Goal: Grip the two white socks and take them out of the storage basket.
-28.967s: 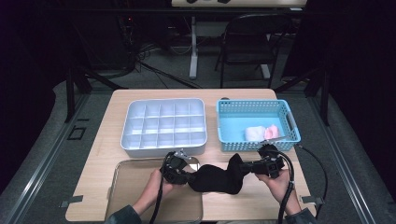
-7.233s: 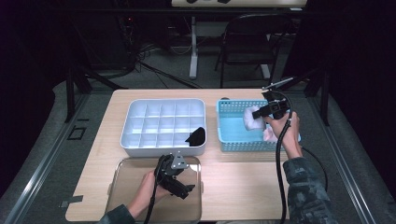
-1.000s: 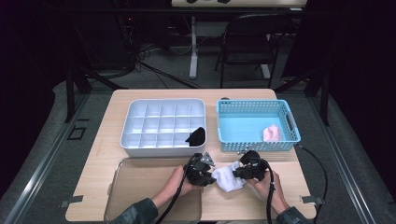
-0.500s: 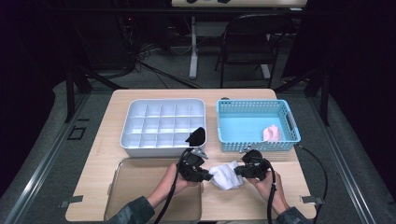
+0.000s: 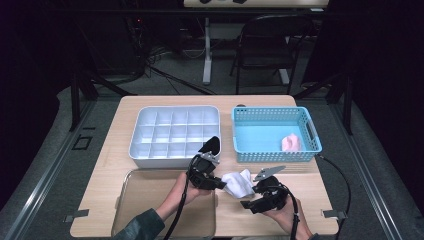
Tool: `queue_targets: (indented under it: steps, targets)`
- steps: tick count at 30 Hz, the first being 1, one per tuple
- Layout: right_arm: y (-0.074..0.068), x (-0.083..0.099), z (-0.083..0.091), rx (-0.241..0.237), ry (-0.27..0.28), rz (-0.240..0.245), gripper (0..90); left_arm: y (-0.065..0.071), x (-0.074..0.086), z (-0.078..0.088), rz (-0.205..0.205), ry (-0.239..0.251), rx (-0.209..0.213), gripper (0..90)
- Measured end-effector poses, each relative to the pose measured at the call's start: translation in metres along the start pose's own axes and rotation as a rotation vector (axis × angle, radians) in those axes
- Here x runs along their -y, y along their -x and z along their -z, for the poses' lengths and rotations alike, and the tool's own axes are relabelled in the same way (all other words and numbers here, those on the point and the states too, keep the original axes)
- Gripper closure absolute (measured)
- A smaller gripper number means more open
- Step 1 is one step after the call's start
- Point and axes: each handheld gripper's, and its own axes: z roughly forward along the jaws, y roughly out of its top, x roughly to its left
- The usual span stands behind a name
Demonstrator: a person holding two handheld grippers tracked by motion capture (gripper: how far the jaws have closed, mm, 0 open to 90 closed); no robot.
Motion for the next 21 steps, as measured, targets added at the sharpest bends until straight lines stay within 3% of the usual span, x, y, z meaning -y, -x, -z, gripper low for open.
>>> queue_targets:
  steps: [3,6,10,18,21]
  targets:
    - [0.002,-0.002,-0.012,0.031,-0.019,0.014,38.8,0.0,0.0,0.0,-0.006,-0.007,-0.01,81.5]
    - [0.005,-0.004,-0.019,0.049,-0.034,0.017,59.4,0.0,0.001,0.0,-0.016,-0.014,-0.013,81.5]
    - [0.009,-0.004,-0.021,0.059,-0.014,-0.005,85.1,-0.001,0.001,0.0,-0.02,-0.024,-0.011,81.5]
    - [0.008,-0.008,-0.005,0.141,0.029,-0.017,86.8,-0.002,0.001,0.0,-0.039,-0.034,-0.036,81.4]
    - [0.006,-0.01,0.001,0.139,0.057,-0.046,86.8,-0.002,0.0,-0.002,-0.053,-0.036,-0.059,79.9]
